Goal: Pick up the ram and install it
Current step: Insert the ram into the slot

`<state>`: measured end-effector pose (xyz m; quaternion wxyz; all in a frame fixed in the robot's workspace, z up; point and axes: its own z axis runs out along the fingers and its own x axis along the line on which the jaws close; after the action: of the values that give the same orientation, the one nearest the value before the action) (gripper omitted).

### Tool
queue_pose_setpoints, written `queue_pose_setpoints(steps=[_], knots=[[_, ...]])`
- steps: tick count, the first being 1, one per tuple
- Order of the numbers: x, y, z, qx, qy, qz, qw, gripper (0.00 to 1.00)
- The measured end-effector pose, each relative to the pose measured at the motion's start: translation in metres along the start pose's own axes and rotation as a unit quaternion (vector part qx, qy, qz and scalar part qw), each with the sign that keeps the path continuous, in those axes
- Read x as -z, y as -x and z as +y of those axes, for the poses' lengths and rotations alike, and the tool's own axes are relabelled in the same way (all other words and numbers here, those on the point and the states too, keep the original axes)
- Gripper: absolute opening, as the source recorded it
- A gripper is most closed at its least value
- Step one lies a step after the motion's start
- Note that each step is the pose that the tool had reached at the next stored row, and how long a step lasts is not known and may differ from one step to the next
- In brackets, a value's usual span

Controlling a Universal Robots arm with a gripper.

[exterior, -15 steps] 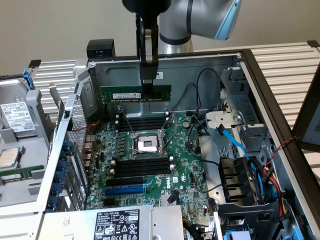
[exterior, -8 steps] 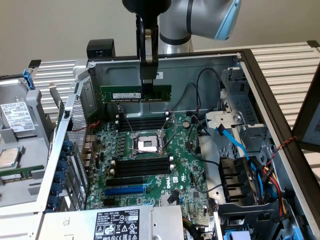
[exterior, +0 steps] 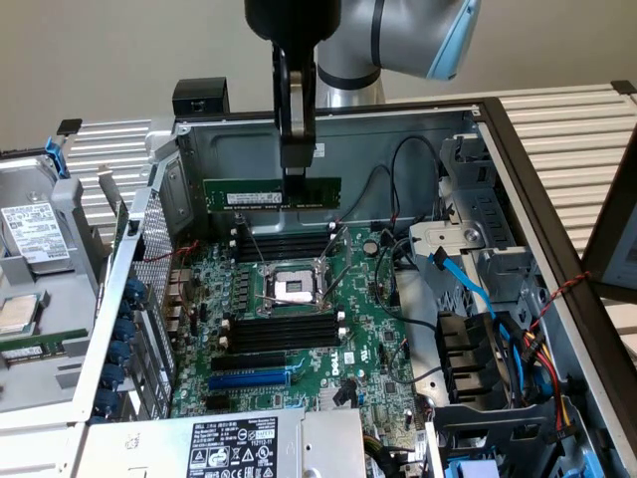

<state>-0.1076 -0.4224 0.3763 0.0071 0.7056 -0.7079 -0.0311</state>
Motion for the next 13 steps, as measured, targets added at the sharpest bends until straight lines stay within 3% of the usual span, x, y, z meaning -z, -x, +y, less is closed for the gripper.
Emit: queue_pose_setpoints(steps=[13], knots=[[-0.0238, 0.008, -0.0028, 0.0, 0.0, 0.0001, 1.0, 0.13]])
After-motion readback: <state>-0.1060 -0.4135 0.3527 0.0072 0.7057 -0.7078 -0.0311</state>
